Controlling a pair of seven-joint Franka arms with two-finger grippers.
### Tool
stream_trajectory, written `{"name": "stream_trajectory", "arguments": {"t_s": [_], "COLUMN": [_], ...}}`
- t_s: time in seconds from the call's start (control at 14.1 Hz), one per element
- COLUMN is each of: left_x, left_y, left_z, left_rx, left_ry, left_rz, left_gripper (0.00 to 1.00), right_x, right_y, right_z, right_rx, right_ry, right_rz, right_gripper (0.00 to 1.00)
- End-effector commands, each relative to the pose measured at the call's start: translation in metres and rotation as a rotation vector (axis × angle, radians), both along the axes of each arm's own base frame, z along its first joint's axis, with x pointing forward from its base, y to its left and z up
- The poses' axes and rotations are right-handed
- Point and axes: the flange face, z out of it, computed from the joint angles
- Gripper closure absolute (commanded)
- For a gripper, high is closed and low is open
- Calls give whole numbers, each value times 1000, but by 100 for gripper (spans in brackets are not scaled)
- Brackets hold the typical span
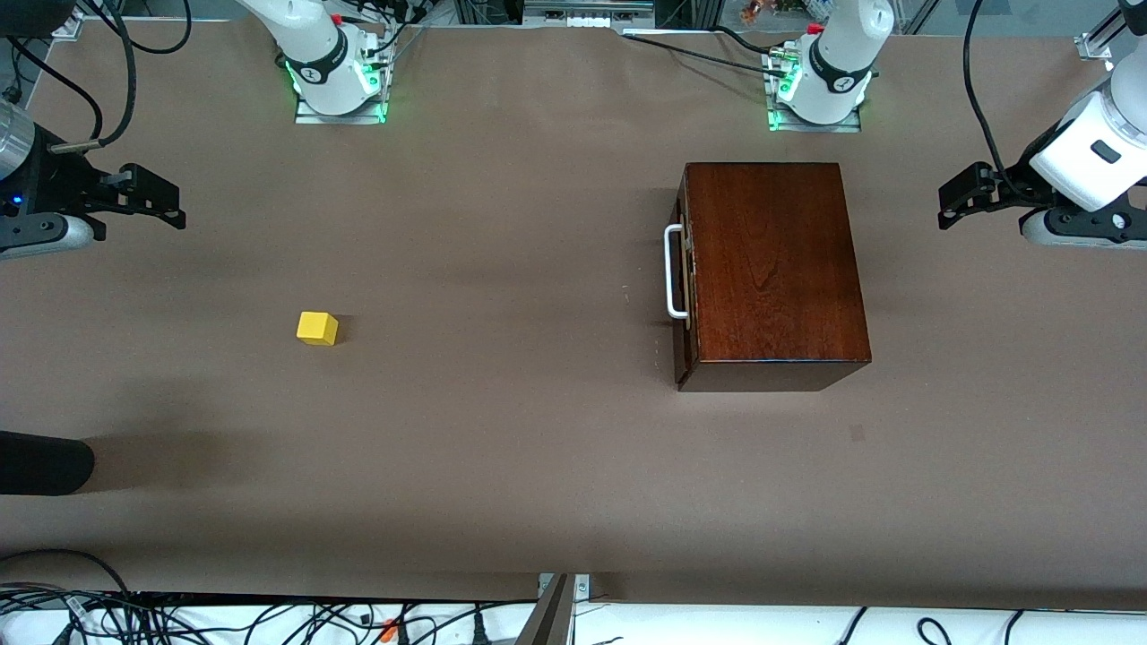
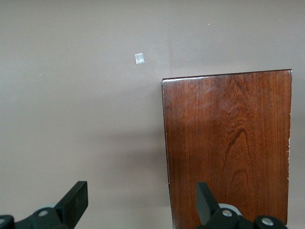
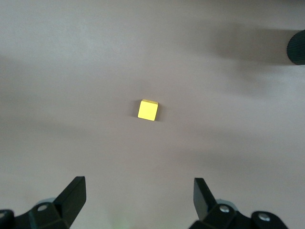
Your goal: Open drawer, take yellow block, close drawer
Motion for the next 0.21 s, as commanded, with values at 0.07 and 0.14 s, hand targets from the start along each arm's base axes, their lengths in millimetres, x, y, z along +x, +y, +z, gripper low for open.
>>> {"name": "stream_trajectory", "arguments": {"t_s": [0.07,0.14], "left_x": [-8,-8], "left_y": [-4,-4], "left_z": [5,4], "left_rx": [-22,-22], "left_ry": [1,1], "left_rz": [3,3], "left_gripper": [0,0], "right_x": [-5,-5], "right_y": [-1,-1], "right_z": [9,9], "right_rx": [-2,-2], "right_ry": [-6,-6], "right_rz": [-8,-8], "right_gripper": [0,0]}}
